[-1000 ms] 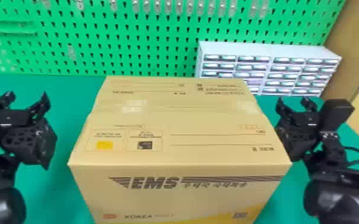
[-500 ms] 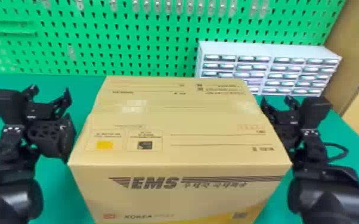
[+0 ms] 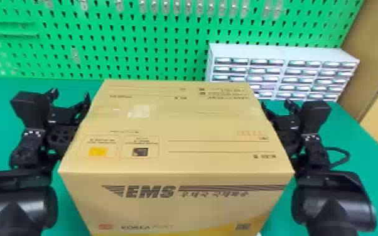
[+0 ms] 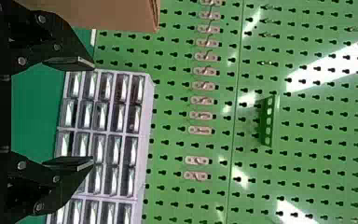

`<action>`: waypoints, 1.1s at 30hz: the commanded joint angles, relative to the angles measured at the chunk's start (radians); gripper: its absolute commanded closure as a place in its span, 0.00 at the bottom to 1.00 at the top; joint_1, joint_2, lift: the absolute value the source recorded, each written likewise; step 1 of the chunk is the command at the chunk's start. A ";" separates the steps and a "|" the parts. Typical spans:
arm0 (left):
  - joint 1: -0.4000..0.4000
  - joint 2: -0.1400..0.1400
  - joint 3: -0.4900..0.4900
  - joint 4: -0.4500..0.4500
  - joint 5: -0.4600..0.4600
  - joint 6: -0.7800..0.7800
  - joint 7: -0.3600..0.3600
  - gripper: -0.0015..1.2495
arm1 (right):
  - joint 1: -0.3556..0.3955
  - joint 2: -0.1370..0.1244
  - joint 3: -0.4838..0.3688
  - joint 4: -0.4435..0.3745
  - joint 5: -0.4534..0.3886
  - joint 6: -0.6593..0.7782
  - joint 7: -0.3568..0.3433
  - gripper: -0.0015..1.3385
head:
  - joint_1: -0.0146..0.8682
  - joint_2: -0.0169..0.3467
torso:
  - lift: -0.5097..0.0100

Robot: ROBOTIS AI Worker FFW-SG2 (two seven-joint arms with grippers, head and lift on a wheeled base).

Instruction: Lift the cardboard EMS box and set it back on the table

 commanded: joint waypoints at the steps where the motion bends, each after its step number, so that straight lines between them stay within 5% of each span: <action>1: 0.000 0.000 -0.019 0.000 0.002 0.002 0.001 0.35 | -0.004 0.001 0.017 0.003 0.000 0.003 -0.001 0.40 | 0.78 0.01 | 0.81; 33: 0.006 0.000 -0.021 0.000 0.025 0.002 0.003 0.35 | -0.014 0.001 0.067 0.007 -0.011 0.019 0.000 0.40 | 0.78 0.01 | 0.81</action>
